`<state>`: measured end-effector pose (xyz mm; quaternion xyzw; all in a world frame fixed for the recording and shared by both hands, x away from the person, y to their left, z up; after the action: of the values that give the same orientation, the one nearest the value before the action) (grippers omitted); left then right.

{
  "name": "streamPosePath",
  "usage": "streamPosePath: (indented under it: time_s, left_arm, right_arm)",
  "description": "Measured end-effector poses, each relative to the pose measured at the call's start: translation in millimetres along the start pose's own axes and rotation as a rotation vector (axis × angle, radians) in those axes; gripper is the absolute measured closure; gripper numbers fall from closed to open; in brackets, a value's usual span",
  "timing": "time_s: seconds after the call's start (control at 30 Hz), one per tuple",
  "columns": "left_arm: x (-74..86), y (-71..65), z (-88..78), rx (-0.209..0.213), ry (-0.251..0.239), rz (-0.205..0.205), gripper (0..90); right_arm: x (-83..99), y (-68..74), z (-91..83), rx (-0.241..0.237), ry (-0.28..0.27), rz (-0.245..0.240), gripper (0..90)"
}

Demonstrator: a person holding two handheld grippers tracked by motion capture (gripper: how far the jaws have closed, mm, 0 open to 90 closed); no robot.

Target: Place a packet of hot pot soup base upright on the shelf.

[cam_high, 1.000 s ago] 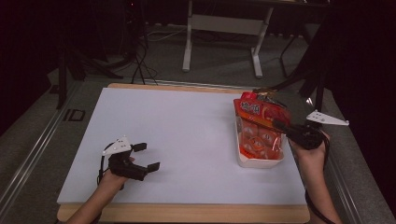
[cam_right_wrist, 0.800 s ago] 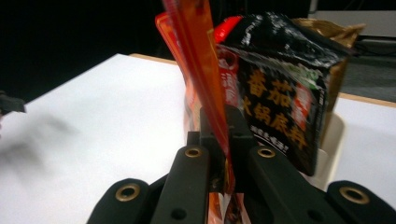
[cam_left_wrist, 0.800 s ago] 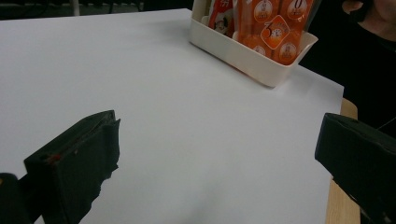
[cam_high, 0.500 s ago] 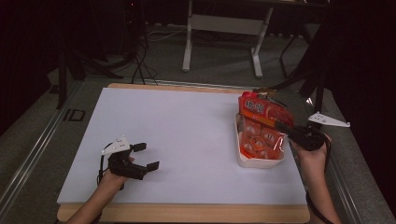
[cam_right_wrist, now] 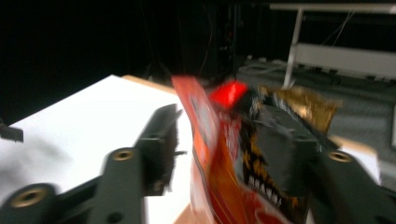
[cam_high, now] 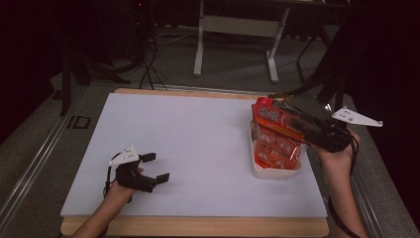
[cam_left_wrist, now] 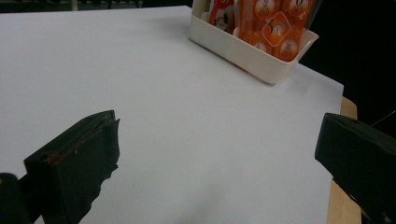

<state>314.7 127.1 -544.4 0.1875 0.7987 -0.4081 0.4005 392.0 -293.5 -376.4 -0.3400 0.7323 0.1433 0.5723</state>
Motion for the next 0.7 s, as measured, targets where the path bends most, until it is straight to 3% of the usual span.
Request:
streamPosePath:
  time_s: [0.23,0.37,0.4,0.5,0.7]
  left_arm:
    - [-1.3,-0.7,-1.0,-0.003,-0.009,0.005,0.0]
    - [-0.5,-0.4,-1.1,-0.004,-0.008,0.003,0.0]
    - [-0.3,-0.2,-1.0,-0.004,-0.006,0.003,0.0]
    - [-0.5,-0.7,-1.4,-0.003,-0.008,0.006,0.0]
    - [0.5,-3.8,-0.5,-0.002,-0.001,0.030,0.0]
  right_arm:
    - [-34.7,14.9,1.3,-0.032,-0.033,-0.024,26.4]
    - [-38.4,20.6,3.3,-0.064,-0.042,-0.019,24.8]
    - [-43.6,30.7,6.6,-0.087,-0.053,-0.023,20.4]
    - [-48.0,41.8,9.4,-0.110,-0.070,-0.040,18.6]
    - [-44.9,67.0,19.9,-0.203,-0.078,-0.036,14.2]
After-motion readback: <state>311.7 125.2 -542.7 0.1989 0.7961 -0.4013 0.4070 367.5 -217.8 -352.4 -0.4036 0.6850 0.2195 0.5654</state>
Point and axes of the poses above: each handheld gripper's, and its own axes: z roughly forward along the jaws, x roughly out of its underside, y roughly to its left, the point moved 8 cm from there along z, roughly forward along the jaws, and after that the axes turned 15 degrees about -z, right-handed, at the moved point
